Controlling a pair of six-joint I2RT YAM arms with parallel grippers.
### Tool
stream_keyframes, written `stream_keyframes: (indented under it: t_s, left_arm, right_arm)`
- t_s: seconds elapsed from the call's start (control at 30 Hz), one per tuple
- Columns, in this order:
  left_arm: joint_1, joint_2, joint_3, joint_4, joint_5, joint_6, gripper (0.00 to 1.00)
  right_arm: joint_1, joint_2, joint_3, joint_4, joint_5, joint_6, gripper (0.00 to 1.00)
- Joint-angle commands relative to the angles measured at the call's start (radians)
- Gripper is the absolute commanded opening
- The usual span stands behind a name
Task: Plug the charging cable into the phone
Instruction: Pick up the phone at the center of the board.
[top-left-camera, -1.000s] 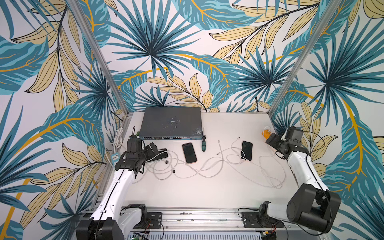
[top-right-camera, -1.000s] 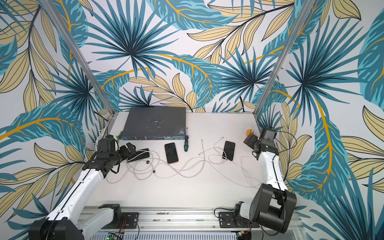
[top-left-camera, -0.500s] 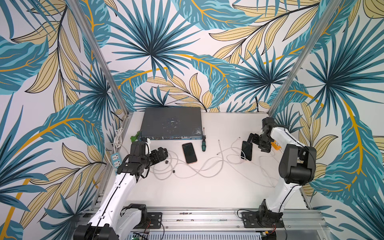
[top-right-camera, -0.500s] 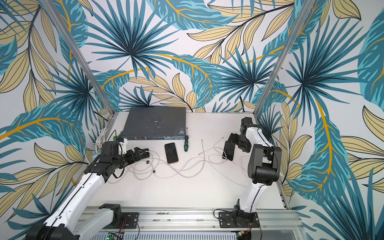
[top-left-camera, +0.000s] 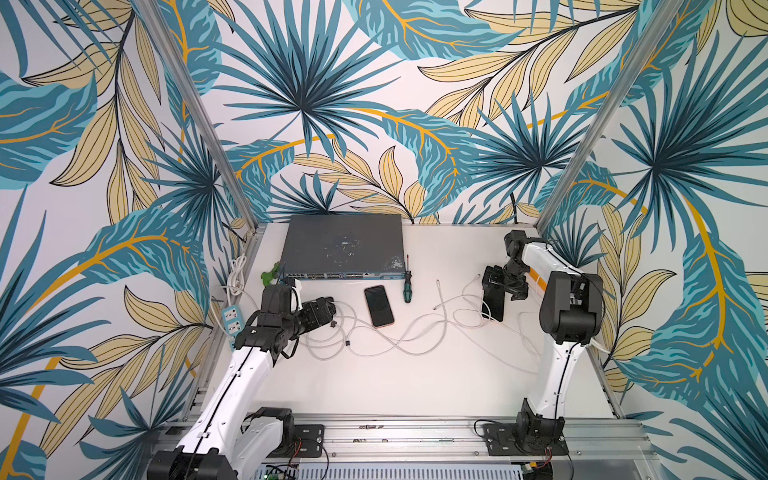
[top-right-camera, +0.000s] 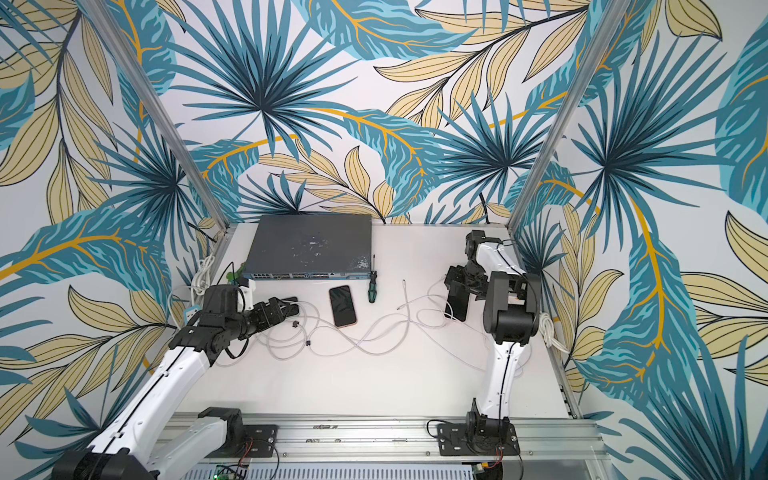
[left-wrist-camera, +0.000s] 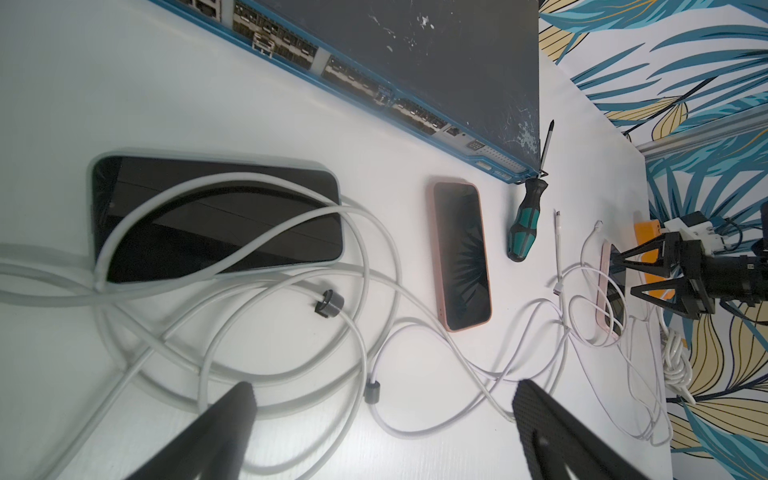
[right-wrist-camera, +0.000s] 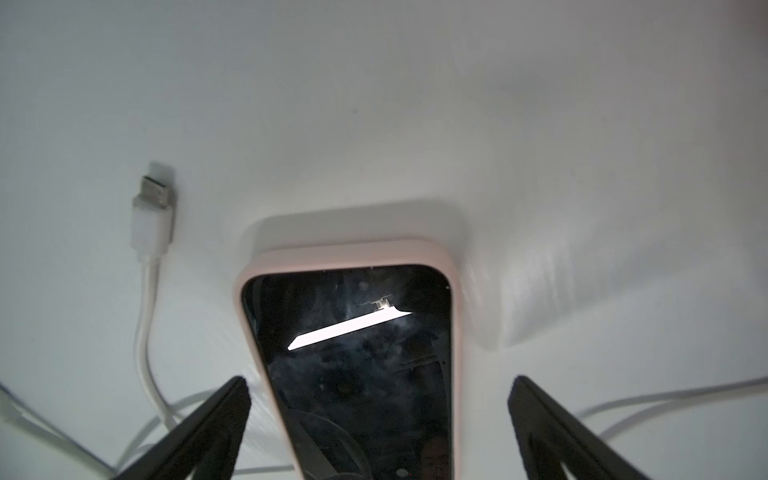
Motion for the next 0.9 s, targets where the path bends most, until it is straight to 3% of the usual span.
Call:
stream_keyframes:
  t_s: [0.0, 0.27, 0.53, 0.73, 0.87]
  left_arm:
    - [-0.002, 0.009, -0.013, -0.001, -0.006, 0.012, 1.00]
    - [-0.004, 0.054, 0.009, -0.026, 0.004, 0.012, 1.00]
    - [-0.008, 0.062, 0.062, -0.070, 0.095, 0.022, 1.00]
    - [-0.042, 0.051, 0.092, -0.050, 0.177, 0.027, 1.00]
    - [-0.091, 0.045, 0.128, -0.040, 0.215, 0.045, 1.00]
  right_arm:
    - [0.028, 0.048, 0.029, -0.080, 0.022, -0.009, 0.99]
    - [0.044, 0.110, 0.049, -0.095, 0.033, -0.011, 0.99]
    - [0.043, 0.121, 0.042, -0.072, 0.032, -0.027, 0.71]
    - [0.042, 0.061, 0.076, -0.016, 0.055, -0.068, 0.60]
    - [0.043, -0.038, 0.074, 0.043, 0.109, -0.110, 0.58]
